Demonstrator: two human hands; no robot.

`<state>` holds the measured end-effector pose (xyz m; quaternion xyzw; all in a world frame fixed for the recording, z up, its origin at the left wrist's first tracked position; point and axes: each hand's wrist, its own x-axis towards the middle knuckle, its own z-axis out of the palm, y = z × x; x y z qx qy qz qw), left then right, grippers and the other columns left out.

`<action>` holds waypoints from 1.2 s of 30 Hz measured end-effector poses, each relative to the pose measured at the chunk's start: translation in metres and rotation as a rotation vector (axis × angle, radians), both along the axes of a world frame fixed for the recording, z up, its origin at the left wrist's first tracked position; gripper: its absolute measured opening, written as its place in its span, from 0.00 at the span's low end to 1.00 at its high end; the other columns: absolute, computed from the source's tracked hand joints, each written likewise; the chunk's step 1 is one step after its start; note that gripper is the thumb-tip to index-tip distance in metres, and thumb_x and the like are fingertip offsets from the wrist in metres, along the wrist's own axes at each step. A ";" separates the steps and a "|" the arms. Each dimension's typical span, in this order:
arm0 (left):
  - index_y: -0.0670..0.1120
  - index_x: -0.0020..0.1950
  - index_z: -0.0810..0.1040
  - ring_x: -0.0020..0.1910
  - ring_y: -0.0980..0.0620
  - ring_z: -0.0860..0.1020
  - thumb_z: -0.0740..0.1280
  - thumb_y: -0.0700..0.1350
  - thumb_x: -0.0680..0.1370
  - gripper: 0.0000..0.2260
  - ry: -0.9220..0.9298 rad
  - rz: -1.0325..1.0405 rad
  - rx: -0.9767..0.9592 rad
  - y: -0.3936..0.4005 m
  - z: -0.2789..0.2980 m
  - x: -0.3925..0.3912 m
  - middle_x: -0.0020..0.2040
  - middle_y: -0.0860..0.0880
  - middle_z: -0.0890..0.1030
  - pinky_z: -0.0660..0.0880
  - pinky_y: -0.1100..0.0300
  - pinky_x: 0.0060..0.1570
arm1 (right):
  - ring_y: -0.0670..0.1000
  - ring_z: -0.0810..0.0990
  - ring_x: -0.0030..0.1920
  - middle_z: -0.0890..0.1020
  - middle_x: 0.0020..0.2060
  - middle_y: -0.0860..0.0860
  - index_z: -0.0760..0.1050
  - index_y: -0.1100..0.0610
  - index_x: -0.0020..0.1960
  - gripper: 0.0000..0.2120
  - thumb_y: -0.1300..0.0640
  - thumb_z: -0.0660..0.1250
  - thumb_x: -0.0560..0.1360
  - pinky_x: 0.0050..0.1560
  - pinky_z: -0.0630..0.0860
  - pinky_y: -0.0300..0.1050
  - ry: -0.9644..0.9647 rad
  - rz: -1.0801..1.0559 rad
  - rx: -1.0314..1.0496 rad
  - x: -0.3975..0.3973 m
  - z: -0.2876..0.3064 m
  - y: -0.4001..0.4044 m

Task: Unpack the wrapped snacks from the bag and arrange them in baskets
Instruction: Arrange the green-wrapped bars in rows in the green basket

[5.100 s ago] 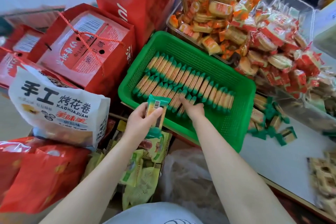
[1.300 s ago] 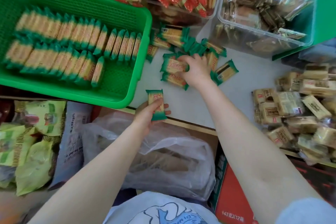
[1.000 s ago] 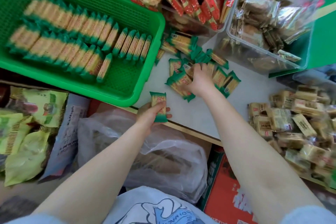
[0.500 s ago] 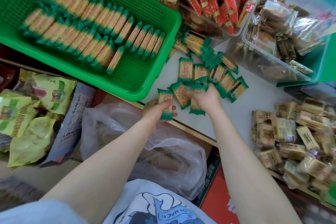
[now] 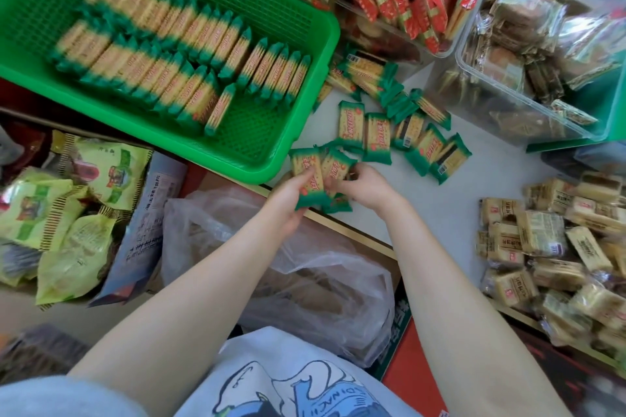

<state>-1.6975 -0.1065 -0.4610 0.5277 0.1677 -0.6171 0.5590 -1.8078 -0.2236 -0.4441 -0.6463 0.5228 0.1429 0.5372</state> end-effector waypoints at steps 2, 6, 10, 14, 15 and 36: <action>0.43 0.66 0.77 0.62 0.44 0.80 0.68 0.44 0.81 0.15 -0.001 -0.054 -0.006 0.001 0.002 0.003 0.63 0.41 0.82 0.75 0.52 0.65 | 0.46 0.80 0.48 0.82 0.56 0.50 0.76 0.56 0.63 0.18 0.49 0.72 0.77 0.40 0.73 0.37 -0.044 -0.110 0.067 -0.007 0.001 0.009; 0.44 0.64 0.78 0.59 0.45 0.82 0.67 0.45 0.81 0.13 -0.049 -0.227 -0.075 0.006 0.013 0.000 0.59 0.44 0.84 0.77 0.50 0.62 | 0.50 0.81 0.56 0.81 0.62 0.53 0.71 0.59 0.70 0.24 0.50 0.71 0.78 0.55 0.79 0.47 -0.219 -0.431 0.200 -0.030 0.005 0.026; 0.45 0.64 0.78 0.57 0.50 0.81 0.69 0.45 0.80 0.13 -0.364 -0.459 -0.016 0.008 0.024 -0.004 0.59 0.45 0.83 0.75 0.59 0.53 | 0.57 0.82 0.59 0.84 0.58 0.56 0.73 0.58 0.68 0.25 0.50 0.73 0.74 0.64 0.77 0.60 -0.400 -0.736 0.198 -0.064 0.024 0.031; 0.50 0.66 0.77 0.62 0.47 0.79 0.69 0.60 0.76 0.22 -0.289 -0.490 -0.075 0.003 0.045 -0.020 0.63 0.46 0.82 0.71 0.49 0.65 | 0.58 0.82 0.59 0.82 0.58 0.60 0.72 0.62 0.70 0.20 0.56 0.64 0.80 0.63 0.77 0.58 -0.600 -0.818 0.250 -0.077 0.054 0.044; 0.50 0.68 0.76 0.63 0.44 0.79 0.69 0.65 0.74 0.28 -0.215 -0.496 -0.109 0.000 0.052 -0.025 0.63 0.46 0.82 0.71 0.46 0.66 | 0.57 0.82 0.58 0.82 0.58 0.60 0.72 0.61 0.69 0.20 0.55 0.65 0.79 0.63 0.77 0.58 -0.601 -0.795 0.229 -0.075 0.060 0.049; 0.39 0.61 0.77 0.50 0.43 0.78 0.53 0.59 0.83 0.26 -0.898 -0.695 -0.193 0.039 0.119 0.120 0.53 0.43 0.81 0.75 0.51 0.47 | 0.56 0.80 0.61 0.79 0.62 0.57 0.66 0.53 0.73 0.35 0.42 0.66 0.69 0.60 0.78 0.52 -0.597 -0.499 0.056 0.108 0.121 0.121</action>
